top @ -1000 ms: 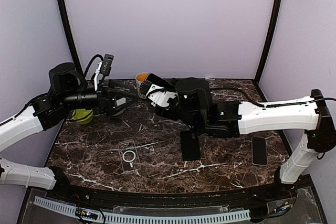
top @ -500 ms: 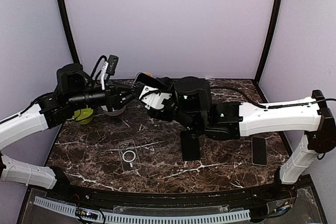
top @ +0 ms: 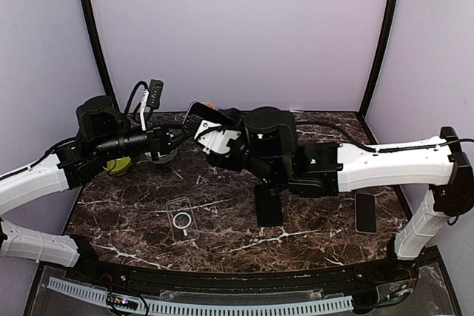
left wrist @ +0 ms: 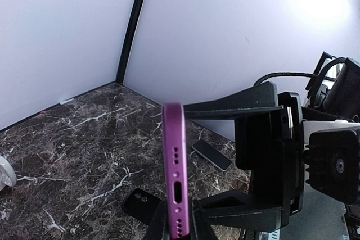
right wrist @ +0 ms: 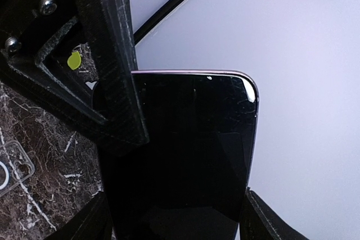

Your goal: Put the phone into the phone case

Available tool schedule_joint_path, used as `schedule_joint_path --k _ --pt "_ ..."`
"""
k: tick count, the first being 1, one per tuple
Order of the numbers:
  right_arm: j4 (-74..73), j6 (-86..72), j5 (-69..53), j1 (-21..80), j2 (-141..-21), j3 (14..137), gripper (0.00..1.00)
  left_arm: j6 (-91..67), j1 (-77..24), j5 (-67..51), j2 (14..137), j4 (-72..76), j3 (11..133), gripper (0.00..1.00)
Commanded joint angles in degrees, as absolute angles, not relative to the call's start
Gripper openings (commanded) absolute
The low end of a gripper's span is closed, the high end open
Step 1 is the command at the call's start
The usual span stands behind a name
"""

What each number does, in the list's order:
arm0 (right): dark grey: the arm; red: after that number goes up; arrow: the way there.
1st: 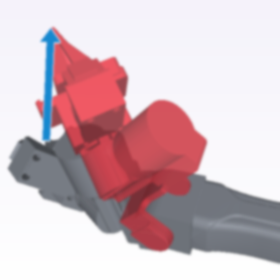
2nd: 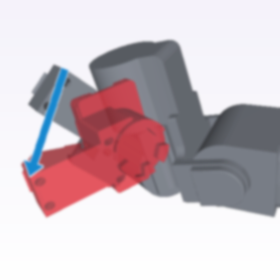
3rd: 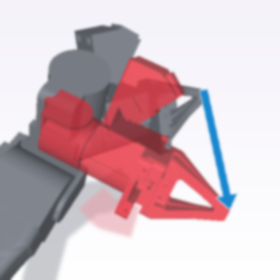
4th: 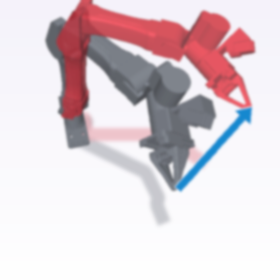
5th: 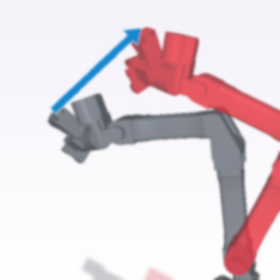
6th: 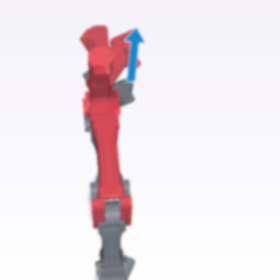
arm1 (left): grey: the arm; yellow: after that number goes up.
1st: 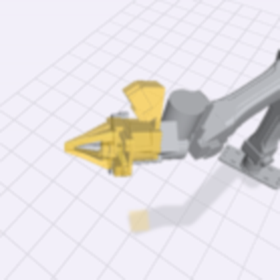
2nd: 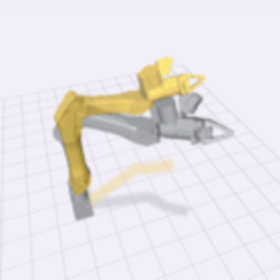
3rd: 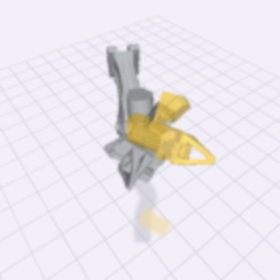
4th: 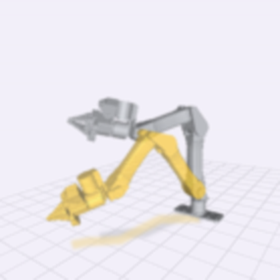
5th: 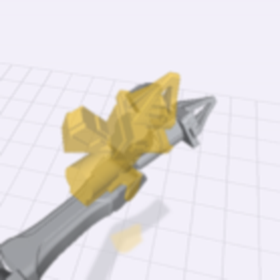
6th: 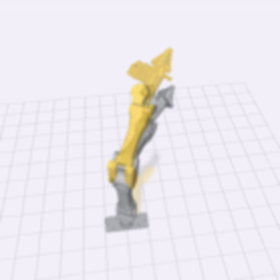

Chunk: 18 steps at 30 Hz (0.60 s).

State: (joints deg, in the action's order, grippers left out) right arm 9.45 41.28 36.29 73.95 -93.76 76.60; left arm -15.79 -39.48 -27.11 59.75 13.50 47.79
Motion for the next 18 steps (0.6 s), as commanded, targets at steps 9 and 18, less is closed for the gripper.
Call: schedule_joint_path --k 9,18 --pt "-8.62 13.91 13.46 68.1 -77.39 77.11 0.99 -13.12 -39.37 -34.99 52.69 24.58 48.57 0.0" --pt "-6.94 6.54 -10.99 61.61 -64.53 69.38 0.99 -14.73 -39.35 -41.92 51.01 27.07 50.01 0.0"
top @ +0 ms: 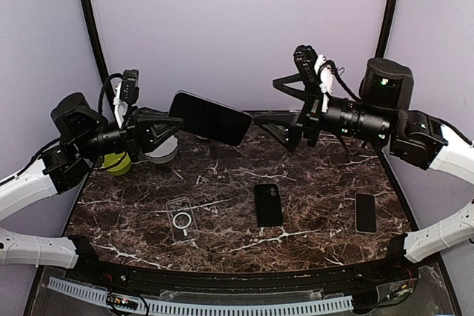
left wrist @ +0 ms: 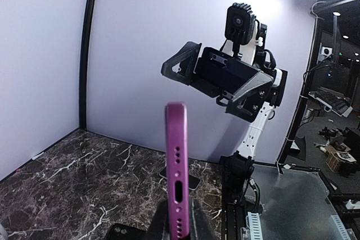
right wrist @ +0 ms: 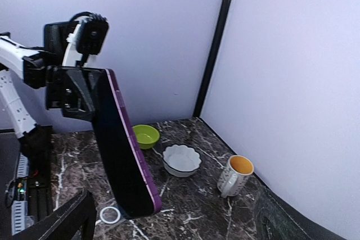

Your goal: Put the phone into the phone case

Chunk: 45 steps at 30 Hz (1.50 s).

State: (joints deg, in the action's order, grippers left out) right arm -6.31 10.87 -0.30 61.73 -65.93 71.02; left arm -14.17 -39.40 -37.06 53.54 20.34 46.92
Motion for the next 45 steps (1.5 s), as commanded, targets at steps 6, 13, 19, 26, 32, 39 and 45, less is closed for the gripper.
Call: schedule_joint_path --k 6,13,19,26,32,39,45 --pt "-13.93 4.41 -17.79 61.59 -70.31 77.43 0.9 -13.46 -39.37 -45.18 51.74 25.1 51.47 0.0" --pt "-14.01 4.66 -20.6 61.6 -70.95 78.51 0.87 -13.33 -39.33 -45.67 50.69 27.44 50.87 0.0" --pt "-3.63 0.73 -21.57 61.52 -69.97 73.27 0.84 -21.89 -39.45 -42.0 50.39 42.79 45.98 0.0" --pt "13.46 -6.88 -25.61 61.52 -72.27 69.96 0.63 -27.76 -40.93 -38.34 52.54 53.4 43.11 0.0" --pt "16.33 -8.26 -28.11 61.59 -74.58 71.62 0.25 -28.22 -41.57 -39.41 54.14 54.56 44.01 0.0" --pt "15.78 -8.16 -30.22 61.64 -76.02 72.92 0.31 -29.26 -42.7 -39.48 55.56 56.31 43.48 0.0" --pt "18.99 -9.24 -32.02 61.61 -77.43 72.46 0.44 -31.31 -43.65 -38.91 57.31 61.91 43.25 0.0"
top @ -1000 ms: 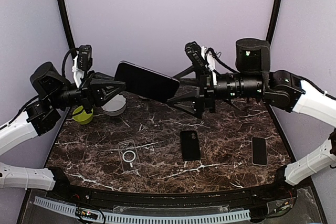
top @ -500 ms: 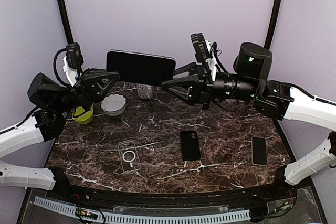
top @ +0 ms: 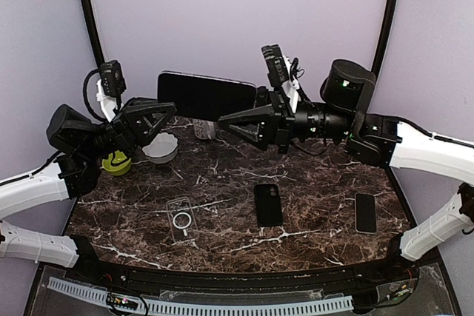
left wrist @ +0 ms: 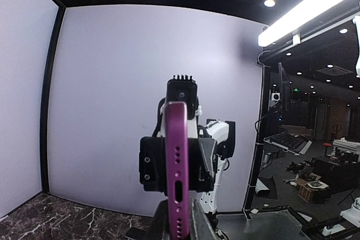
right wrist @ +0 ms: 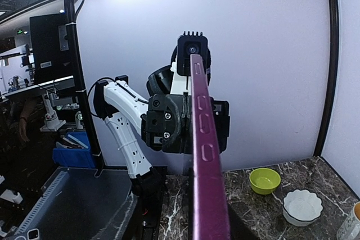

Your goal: Put the phone into the phone case

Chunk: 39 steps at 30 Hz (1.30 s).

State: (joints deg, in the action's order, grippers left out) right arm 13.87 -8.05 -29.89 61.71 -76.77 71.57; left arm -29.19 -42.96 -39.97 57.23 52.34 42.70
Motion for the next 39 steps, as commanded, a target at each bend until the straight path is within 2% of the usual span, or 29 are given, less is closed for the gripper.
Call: schedule_joint_path --k 1,7,10,13,18,21,24,28,31,35,39 --pt "20.79 -9.87 -32.01 61.57 -77.37 71.57 0.48 -32.15 -43.78 -37.61 57.4 63.12 42.98 0.0" --pt "38.01 -18.03 -24.38 61.76 -77.27 64.32 0.66 -30.8 -46.1 -25.68 57.89 75.86 40.05 0.0" --pt "52.62 -22.78 -19.82 62.84 -80.12 63.1 0.69 -28.7 -48.09 -20.99 59.91 79.09 40.49 0.0" --pt "59.78 -23.14 -17.34 64.8 -83.09 64.69 0.7 -31.41 -48.7 -19.76 64.13 87.15 41.26 0.0" --pt "59.54 -20.03 -14.96 65.73 -84.96 68.72 0.7 -32.85 -49.04 -18.93 65.91 89.43 42.68 0.0" --pt "50.85 -17.68 -16.25 65.91 -86.19 73.98 0.72 -32.6 -49.31 -21.49 65.38 80.92 45.97 0.0" --pt "50.09 -18.21 -18.07 65.92 -86.55 74.79 0.65 -33.71 -49.41 -24.08 65.68 77.99 47.9 0.0" --pt "51.97 -18.63 -16.57 65.92 -86.01 73.18 0.47 -36.08 -49.71 -26.76 67.4 77.27 49.67 0.0" --pt "50.32 -17.97 -18.03 65.99 -86.51 74.76 0.41 -38.6 -50.16 -28.01 69.73 78.4 50.68 0.0" --pt "49.79 -16.92 -18.27 66.09 -86.51 75.26 0.4 -40.89 -50.58 -29.04 72.13 81.38 51.75 0.0" --pt "49.04 -15.65 -17.27 66.05 -86.85 75.21 0.29 -41.19 -51.13 -29.75 73.21 81.81 52.73 0.0"
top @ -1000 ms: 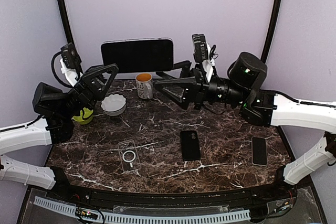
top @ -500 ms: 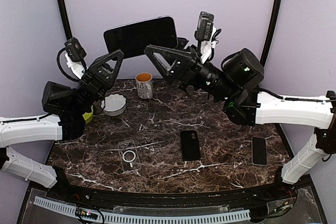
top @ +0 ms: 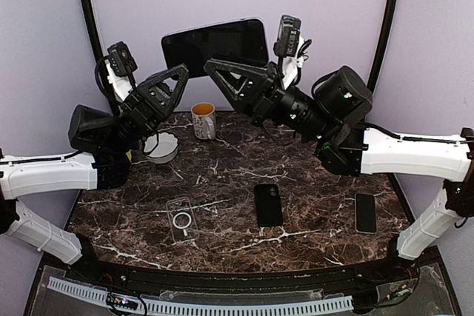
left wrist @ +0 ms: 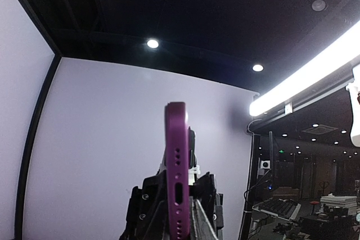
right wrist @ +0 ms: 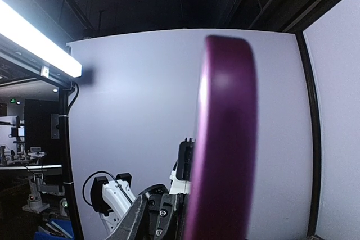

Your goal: Put the phone into the phone case

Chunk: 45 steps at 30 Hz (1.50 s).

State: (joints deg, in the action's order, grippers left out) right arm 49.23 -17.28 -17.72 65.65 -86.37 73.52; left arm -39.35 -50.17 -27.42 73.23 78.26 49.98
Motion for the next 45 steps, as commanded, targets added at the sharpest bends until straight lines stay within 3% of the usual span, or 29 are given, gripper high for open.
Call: schedule_joint_path --k 1,6,11,16,28,34,37,43,45 --pt "49.08 -15.36 -17.2 66.11 -86.98 75.17 0.26 -41.29 -51.28 -29.85 73.63 82.08 52.86 0.0" --pt "50.48 -14.82 -17.14 66.0 -87.23 75.04 0.24 -41.71 -51.81 -30.21 74.75 82.25 53.49 0.0" --pt "61.09 -15.63 -12.01 66.01 -85.79 70.52 0.13 -39.98 -52.84 -28.26 75.35 85.85 51.37 0.0" --pt "59.24 -12.52 -13.05 66.19 -87.17 73.69 0.31 -37.0 -54.99 -27.6 77.21 87.17 52.12 0.0" --pt "68.69 -8.25 -12.46 66.18 -90.14 74.23 0.35 -38.52 -59.06 -22.55 86.39 99.4 58.43 0.0" --pt "69.58 -7.15 -11.5 66.13 -90.74 73.91 0.46 -33.19 -61.12 -20.4 87.17 100.13 60.05 0.0" --pt "70.08 -7.12 -11.12 66.09 -90.98 73.91 0.37 -33.55 -61.37 -20.79 88.46 100.12 61.8 0.0" --pt "69.76 -6.68 -9.9 66.09 -90.43 73.38 0.01 -33.09 -61.61 -20.39 88.4 100.11 61.74 0.0" --pt "69.45 -6.57 -9.61 66.06 -90.15 73.18 0.0 -33.0 -61.61 -19.81 88.26 100.11 61.25 0.0"
